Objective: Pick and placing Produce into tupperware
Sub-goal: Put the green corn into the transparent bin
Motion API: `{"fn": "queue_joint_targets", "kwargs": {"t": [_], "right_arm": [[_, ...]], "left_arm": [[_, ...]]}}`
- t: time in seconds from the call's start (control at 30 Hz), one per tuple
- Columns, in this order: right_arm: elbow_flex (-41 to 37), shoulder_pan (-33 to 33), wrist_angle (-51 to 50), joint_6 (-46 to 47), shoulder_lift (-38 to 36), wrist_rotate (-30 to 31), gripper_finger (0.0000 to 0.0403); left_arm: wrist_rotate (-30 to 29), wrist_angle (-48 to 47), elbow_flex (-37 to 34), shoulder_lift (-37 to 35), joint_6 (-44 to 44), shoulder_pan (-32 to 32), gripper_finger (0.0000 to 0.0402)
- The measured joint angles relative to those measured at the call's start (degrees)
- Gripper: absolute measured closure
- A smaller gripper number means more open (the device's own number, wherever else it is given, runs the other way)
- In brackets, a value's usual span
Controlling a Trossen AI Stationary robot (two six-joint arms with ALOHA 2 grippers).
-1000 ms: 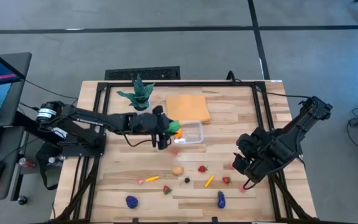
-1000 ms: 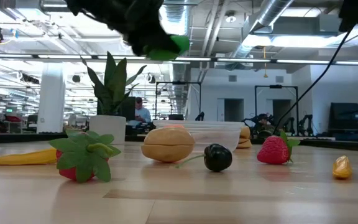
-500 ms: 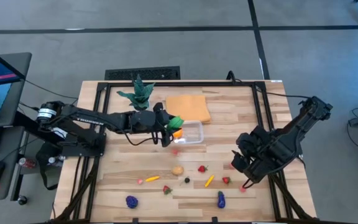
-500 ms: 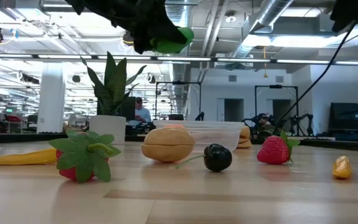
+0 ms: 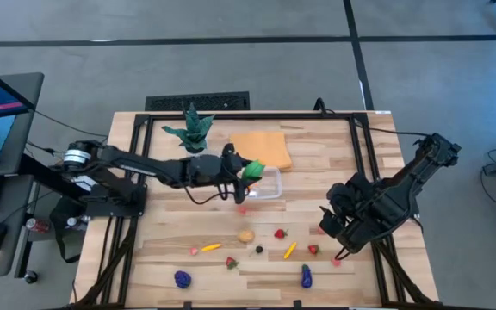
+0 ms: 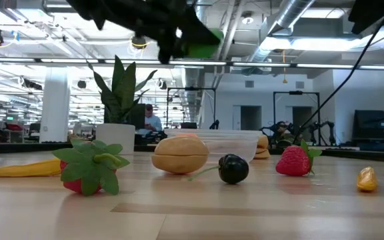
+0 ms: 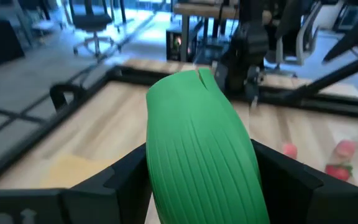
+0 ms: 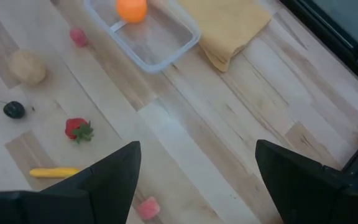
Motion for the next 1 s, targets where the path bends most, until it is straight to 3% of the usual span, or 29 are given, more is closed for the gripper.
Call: {"fn": "queue_joint_targets", "kwargs": {"t": [0.33,0.57,0.77,1.0], "right_arm": [[0.0,0.1,0.8,1.4,0.0,0.0,0.0092],[0.0,0.1,1.1,1.4,0.0,0.0,0.0092],[0.0,0.1,1.4,1.4,0.0,0.0,0.0092],[0.0,0.1,1.6,1.4,0.0,0.0,0.0092]], "left_arm": [[3.4,1.0,5.4,12.5,-4.4,1.1,0.0175],[5.6,-4.8,11.9,19.9,-8.1,2.0,0.0175],[5.6,-13.2,15.5,22.5,-11.3,3.2,0.0175],[6.1,-15.4,15.8,22.6,-14.4,4.4,0.0175]]}}
